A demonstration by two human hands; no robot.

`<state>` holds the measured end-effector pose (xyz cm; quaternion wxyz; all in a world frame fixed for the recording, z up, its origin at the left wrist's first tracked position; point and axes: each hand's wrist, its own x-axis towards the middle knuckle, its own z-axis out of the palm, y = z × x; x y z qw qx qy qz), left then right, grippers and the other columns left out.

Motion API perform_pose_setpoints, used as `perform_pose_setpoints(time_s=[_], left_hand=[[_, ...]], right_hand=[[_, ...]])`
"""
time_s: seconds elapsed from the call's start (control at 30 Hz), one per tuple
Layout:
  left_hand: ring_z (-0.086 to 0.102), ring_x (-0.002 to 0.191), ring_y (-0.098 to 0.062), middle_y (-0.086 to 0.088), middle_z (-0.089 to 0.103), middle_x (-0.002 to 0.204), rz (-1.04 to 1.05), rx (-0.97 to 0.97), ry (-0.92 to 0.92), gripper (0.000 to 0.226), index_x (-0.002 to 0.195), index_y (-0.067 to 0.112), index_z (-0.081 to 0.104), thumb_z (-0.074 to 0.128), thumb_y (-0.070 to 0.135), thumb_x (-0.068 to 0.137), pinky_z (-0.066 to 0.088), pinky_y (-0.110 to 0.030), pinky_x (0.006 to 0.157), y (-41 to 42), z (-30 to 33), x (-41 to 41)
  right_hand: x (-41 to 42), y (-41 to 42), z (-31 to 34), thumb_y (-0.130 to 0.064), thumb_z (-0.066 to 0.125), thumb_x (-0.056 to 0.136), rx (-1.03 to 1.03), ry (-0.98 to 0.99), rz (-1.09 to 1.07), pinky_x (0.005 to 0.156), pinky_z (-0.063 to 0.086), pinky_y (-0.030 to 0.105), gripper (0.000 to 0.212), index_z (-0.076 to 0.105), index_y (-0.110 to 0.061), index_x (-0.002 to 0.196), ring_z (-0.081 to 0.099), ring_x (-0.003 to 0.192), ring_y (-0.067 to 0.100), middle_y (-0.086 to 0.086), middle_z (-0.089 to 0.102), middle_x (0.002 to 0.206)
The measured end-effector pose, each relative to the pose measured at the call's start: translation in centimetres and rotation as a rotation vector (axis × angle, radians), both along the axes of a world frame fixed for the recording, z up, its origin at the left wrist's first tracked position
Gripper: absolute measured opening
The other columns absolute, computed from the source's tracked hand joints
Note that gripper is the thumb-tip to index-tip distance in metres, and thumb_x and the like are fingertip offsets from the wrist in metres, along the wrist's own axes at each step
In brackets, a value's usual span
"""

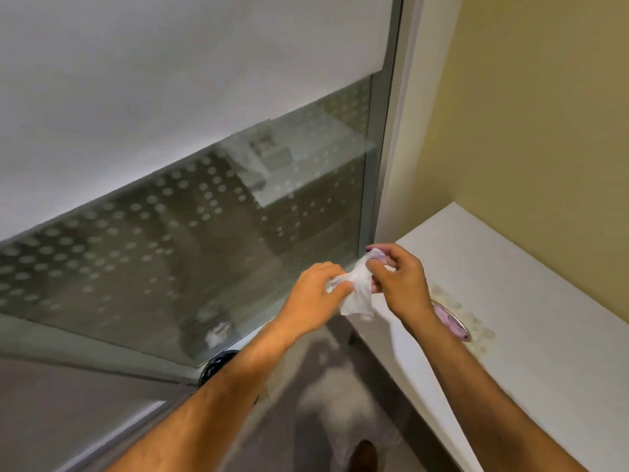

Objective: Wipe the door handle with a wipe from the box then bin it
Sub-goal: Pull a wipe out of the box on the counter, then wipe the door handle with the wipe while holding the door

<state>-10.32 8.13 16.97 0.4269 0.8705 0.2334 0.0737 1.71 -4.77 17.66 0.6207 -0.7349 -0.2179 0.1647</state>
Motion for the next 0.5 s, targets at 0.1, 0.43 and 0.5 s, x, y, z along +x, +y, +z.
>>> perform_pose_setpoints(time_s=[0.1,0.43,0.5], left_hand=[[0.053,0.078,-0.001,0.018,0.063,0.075,0.124,0.016,-0.013,0.015,0.088,0.019,0.075,0.067,0.031,0.094,0.038,-0.014,0.07,2.2,2.5,-6.4],[0.05,0.078,-0.011,0.008,0.059,0.077,0.316,0.119,-0.082,0.014,0.085,0.01,0.075,0.068,0.018,0.094,0.039,-0.026,0.072,8.5,7.1,-29.1],[0.05,0.078,-0.01,0.003,0.062,0.078,0.32,0.143,-0.098,0.015,0.081,0.011,0.072,0.068,0.018,0.093,0.04,-0.027,0.073,9.3,7.9,-33.6]], right_hand=[[-5.3,3.0,1.6,-0.015,0.071,0.085,0.018,-0.04,0.064,0.061,0.055,0.011,0.041,0.06,-0.05,0.103,0.066,0.092,0.006,-0.033,0.06,0.102],[-26.5,10.4,5.4,-0.005,0.068,0.084,0.088,-0.761,0.485,0.105,0.035,0.016,0.037,0.067,-0.015,0.12,0.045,0.126,0.014,-0.012,0.052,0.137],[-31.1,11.5,5.5,-0.005,0.072,0.083,0.101,-0.76,0.539,0.107,0.039,0.025,0.041,0.067,-0.012,0.123,0.047,0.128,0.021,-0.004,0.058,0.136]])
